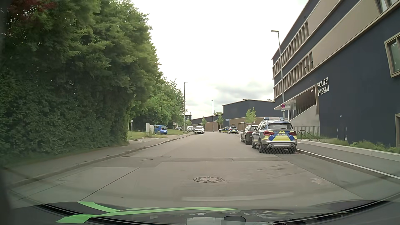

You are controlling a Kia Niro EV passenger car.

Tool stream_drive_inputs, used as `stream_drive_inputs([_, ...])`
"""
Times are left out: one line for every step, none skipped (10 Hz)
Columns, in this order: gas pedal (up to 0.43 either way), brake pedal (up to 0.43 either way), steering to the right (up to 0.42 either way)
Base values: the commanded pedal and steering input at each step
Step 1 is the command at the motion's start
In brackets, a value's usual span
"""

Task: Follow the waypoints while adhering to traffic rules and regulations

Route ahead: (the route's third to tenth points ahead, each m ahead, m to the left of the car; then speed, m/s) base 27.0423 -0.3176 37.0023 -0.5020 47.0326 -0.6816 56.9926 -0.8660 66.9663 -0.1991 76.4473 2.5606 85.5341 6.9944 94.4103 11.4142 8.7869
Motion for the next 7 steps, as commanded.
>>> stream_drive_inputs([0.138,0.000,0.009])
stream_drive_inputs([0.138,0.000,0.009])
stream_drive_inputs([0.138,0.000,0.008])
stream_drive_inputs([0.138,0.000,0.009])
stream_drive_inputs([0.138,0.000,0.009])
stream_drive_inputs([0.138,0.000,0.009])
stream_drive_inputs([0.130,0.000,0.009])
